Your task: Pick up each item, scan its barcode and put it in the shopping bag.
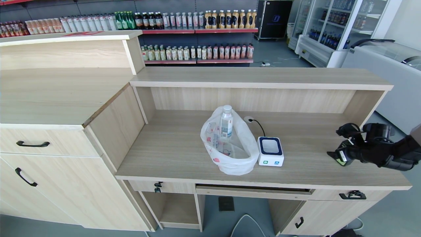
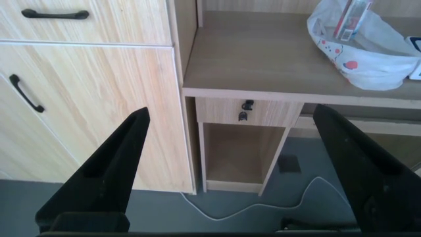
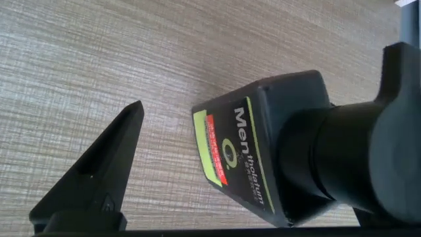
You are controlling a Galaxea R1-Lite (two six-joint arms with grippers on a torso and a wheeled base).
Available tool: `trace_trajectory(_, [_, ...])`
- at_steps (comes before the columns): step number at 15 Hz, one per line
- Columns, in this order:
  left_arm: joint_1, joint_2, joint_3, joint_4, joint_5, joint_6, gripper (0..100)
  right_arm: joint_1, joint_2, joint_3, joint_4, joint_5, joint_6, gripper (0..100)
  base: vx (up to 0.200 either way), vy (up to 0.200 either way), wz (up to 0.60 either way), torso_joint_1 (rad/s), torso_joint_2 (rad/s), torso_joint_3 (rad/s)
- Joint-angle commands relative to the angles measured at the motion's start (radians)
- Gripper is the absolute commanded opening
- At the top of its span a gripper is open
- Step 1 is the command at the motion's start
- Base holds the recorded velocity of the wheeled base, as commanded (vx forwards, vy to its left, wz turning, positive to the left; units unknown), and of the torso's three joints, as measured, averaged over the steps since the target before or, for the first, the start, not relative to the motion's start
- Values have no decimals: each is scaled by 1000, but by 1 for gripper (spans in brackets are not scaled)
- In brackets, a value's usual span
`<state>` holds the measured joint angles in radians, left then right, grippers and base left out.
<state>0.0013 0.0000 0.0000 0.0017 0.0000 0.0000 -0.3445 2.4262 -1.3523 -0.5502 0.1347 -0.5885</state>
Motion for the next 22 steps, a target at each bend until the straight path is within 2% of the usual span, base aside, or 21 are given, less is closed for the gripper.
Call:
trace_trajectory(1, [0,2,0,0,0,0,100,12,17,-18,0,0,4,100,0,0,0,0,0,0])
trace_trajectory(2, [0,2,0,0,2,0,100,16,19,-24,1,0,6,100,0,0,0,0,0,0])
trace_trajectory(3, [0,2,0,0,0,0,100,22,22,-28,3,0,9,0,0,0,0,0,0,0])
trace_trajectory(11, [0,2,0,0,0,0,100,42,-1,-22,-16,-1,4,0,0,0,0,0,0,0])
trace_trajectory(14, [0,2,0,0,2,0,100,44,-130,75,-129,-3,-188,0,0,0,0,0,0,0])
trace_trajectory(17, [0,2,0,0,0,0,100,44,-461,329,-231,46,-399,0,0,0,0,0,0,0])
trace_trajectory(18, [0,2,0,0,0,0,100,41,-616,499,-358,195,-534,0,0,0,0,0,0,0])
trace_trajectory(19, [0,2,0,0,0,0,100,41,-702,584,-433,341,-639,0,0,0,0,0,0,0])
trace_trajectory(21, [0,2,0,0,0,0,100,74,-846,716,-482,614,-889,0,0,0,0,0,0,0])
trace_trajectory(22, [0,2,0,0,0,0,100,111,-877,768,-527,688,-1053,0,0,0,0,0,0,0])
